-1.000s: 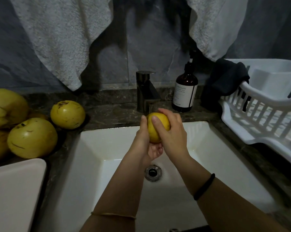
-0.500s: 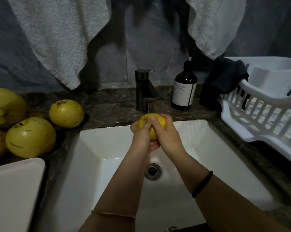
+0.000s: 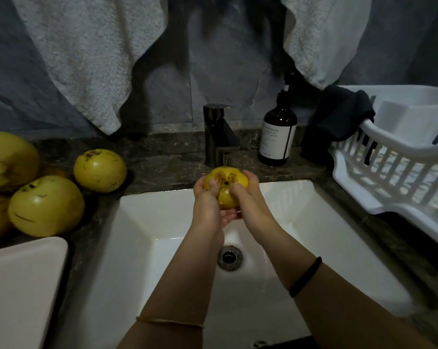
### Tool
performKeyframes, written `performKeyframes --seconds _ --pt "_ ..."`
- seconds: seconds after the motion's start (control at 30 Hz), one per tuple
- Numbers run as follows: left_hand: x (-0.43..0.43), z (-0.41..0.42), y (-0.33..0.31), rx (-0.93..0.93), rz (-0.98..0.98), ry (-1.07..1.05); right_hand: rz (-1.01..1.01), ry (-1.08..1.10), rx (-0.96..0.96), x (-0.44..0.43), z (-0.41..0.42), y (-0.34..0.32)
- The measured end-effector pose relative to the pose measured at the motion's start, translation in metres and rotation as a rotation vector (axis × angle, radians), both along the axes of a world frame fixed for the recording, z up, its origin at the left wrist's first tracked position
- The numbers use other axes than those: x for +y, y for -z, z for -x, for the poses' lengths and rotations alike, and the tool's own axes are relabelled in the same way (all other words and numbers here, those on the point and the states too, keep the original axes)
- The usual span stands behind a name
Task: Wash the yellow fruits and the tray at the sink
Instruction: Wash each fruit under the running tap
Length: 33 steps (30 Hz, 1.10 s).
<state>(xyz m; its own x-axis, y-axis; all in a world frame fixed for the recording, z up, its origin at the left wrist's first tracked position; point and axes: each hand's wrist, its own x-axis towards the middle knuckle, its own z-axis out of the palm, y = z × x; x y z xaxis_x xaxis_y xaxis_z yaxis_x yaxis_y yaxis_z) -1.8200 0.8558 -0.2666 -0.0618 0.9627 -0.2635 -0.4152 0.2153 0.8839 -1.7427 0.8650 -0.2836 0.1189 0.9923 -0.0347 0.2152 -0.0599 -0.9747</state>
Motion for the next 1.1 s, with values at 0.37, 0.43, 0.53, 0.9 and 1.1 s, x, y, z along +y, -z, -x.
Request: performKeyframes --seconds 0.37,0.43,0.53,0.9,1.1 --pt "0.0017 0.0009 0.0007 0.016 0.033 -0.044 0.003 0.001 0.044 0.0037 -0.0012 0.0039" --pt "0.0018 0.0004 0.0011 0.022 0.032 -0.041 0.002 0.018 0.041 0.0056 -0.0017 0.0044" --pt "0.0020 -0.0002 0.0013 0.026 0.035 -0.033 0.009 0.025 0.059 0.0079 -0.0052 0.0057" --pt "0.0031 0.0013 0.0042 -0.030 0.035 -0.042 0.000 0.010 0.014 0.0057 -0.0048 0.0057" --pt "0.0014 0.0012 0.0018 -0.107 0.053 -0.038 -0.071 0.021 -0.101 0.0025 0.0034 0.0050"
